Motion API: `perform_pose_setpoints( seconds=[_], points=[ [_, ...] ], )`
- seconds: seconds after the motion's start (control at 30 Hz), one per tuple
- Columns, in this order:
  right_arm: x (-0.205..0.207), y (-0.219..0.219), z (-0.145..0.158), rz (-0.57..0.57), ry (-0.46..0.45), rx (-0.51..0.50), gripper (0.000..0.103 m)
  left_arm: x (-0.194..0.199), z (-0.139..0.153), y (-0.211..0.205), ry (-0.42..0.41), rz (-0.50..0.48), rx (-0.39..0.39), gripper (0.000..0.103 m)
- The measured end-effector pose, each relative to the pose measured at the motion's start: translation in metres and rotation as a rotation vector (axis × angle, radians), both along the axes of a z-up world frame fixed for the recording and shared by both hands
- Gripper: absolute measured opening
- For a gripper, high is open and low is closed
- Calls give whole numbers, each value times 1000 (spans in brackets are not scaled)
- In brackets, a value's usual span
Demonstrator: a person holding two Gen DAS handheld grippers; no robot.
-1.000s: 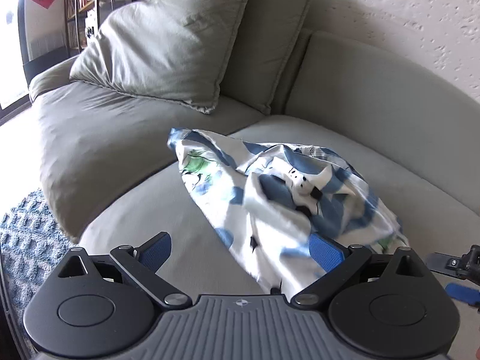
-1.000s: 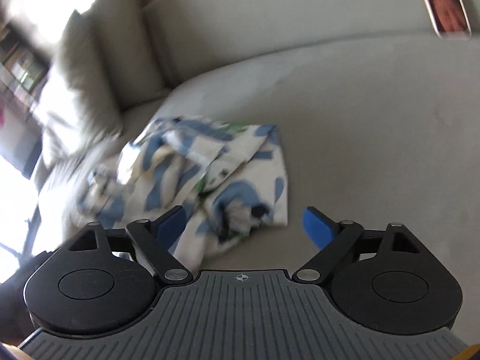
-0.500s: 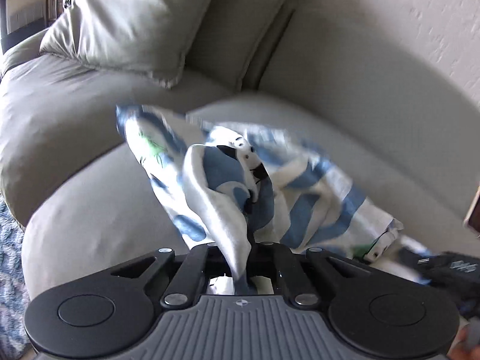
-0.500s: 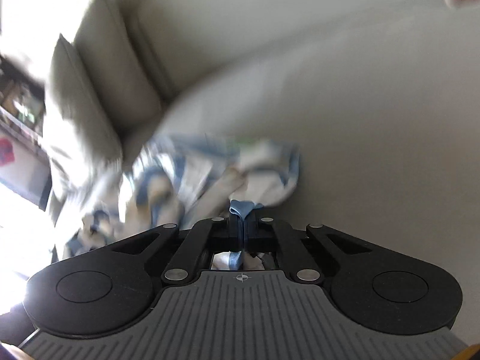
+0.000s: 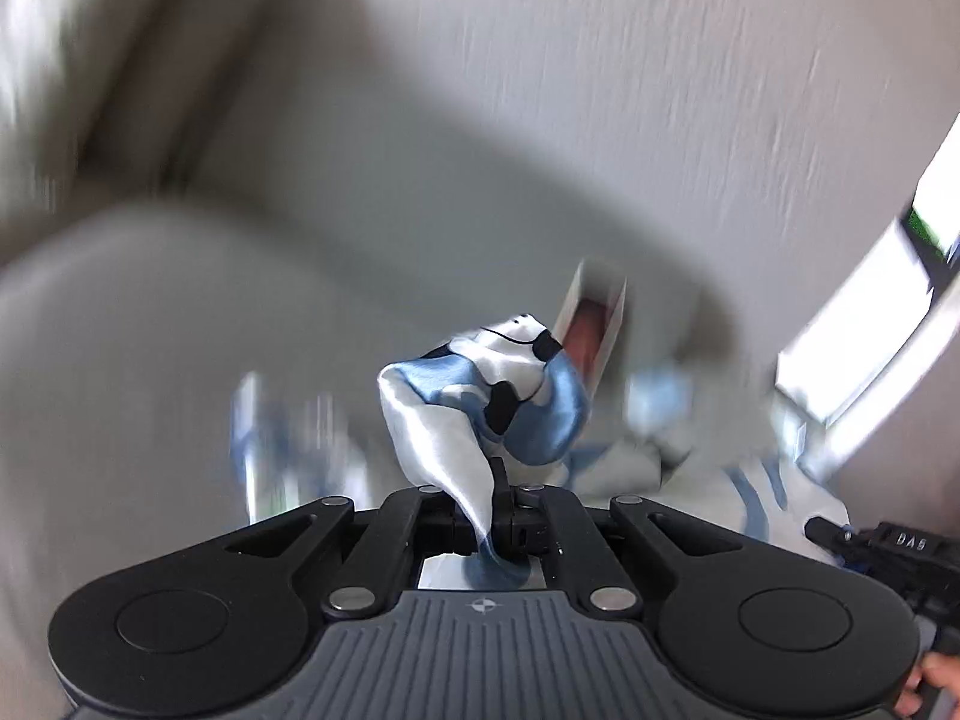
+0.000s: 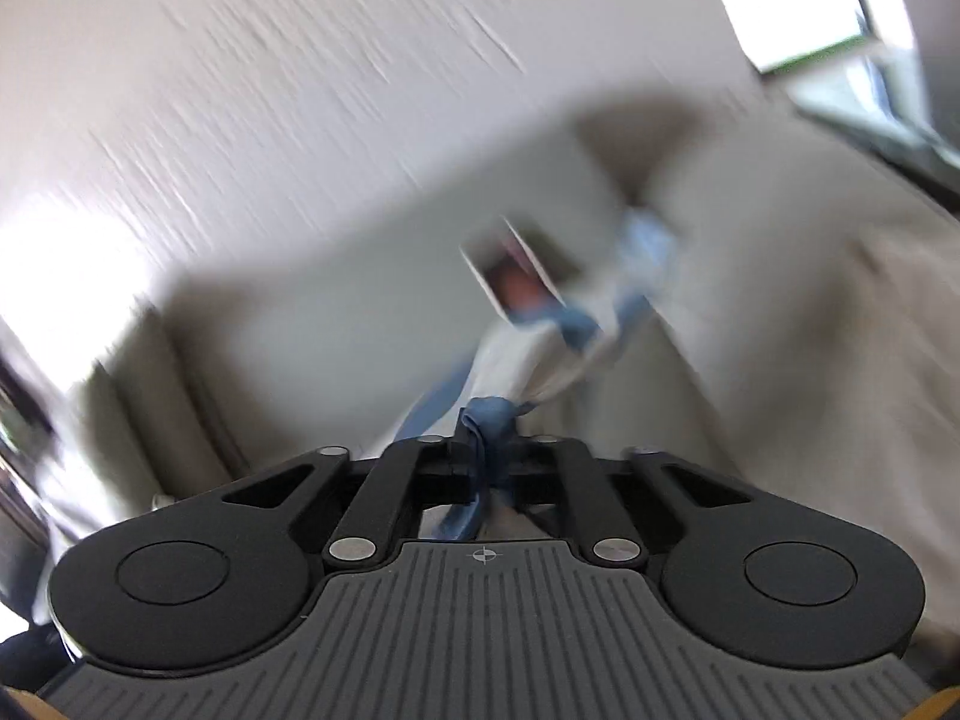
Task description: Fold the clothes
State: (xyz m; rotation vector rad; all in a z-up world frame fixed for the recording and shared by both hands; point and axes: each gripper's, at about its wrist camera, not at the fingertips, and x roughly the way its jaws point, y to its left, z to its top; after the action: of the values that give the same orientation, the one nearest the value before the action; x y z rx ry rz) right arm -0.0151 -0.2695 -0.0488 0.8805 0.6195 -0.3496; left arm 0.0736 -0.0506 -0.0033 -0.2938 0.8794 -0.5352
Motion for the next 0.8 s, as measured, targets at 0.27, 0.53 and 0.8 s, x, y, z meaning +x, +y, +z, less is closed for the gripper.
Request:
perform_pose_setpoints(
  seconds=[0.27, 0.53, 0.8],
  points=[
    [-125, -23, 17, -91, 57, 15, 70, -76, -38, 22, 156, -36, 196, 61],
    [-124, -14, -18, 15, 64, 101, 72, -70, -30, 25, 13, 83, 247, 77],
    [-116, -3, -51, 47, 172, 136, 72, -73, -47, 21, 53, 53, 274, 81]
  ],
)
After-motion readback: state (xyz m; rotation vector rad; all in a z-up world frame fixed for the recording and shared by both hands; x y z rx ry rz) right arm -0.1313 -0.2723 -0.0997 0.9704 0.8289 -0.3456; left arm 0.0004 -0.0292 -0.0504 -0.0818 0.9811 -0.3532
